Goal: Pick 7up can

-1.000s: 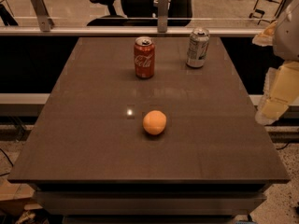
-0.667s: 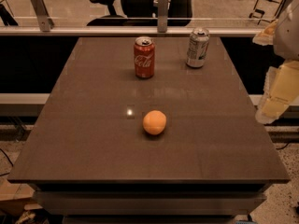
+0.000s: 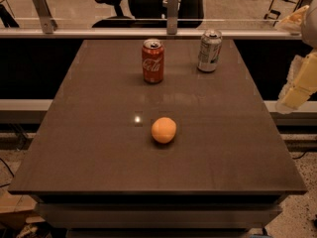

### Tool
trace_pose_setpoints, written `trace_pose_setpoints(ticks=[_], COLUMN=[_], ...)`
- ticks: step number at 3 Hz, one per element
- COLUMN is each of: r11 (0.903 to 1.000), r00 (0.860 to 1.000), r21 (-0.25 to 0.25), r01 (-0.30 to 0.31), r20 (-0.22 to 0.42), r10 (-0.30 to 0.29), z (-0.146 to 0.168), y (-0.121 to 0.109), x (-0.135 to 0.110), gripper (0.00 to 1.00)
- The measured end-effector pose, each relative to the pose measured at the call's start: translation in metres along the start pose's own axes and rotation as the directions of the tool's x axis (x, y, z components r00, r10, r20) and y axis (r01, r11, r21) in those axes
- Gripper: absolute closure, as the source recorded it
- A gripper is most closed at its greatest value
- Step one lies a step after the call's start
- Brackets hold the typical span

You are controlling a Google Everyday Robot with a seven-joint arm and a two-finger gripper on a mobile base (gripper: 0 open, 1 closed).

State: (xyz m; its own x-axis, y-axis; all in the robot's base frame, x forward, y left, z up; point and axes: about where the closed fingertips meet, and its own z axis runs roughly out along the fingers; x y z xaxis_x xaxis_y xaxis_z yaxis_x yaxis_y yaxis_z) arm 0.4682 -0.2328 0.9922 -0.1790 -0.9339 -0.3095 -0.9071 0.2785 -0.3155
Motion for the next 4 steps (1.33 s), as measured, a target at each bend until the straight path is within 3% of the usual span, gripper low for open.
trace_pose_setpoints(ticks=[1, 2, 3, 4], r11=[0.9988, 0.9957, 0.9885, 0.9778], r00=[0.996, 0.984, 0.959, 0.923], r21=[0.037, 0.06, 0.074, 0.072], r01=[-0.033, -0.071, -0.132, -0.197], r20=[0.082, 0.168, 0.261, 0.349], r10=[0.03, 0.06, 0.109, 0.16], z=[0.001, 0.004, 0.009, 0.016], y=[-0.02, -0.04, -0.06, -0.081], x=[0.01, 0.018, 0.023, 0.03], gripper=[0.0, 0.0, 0.0, 0.0])
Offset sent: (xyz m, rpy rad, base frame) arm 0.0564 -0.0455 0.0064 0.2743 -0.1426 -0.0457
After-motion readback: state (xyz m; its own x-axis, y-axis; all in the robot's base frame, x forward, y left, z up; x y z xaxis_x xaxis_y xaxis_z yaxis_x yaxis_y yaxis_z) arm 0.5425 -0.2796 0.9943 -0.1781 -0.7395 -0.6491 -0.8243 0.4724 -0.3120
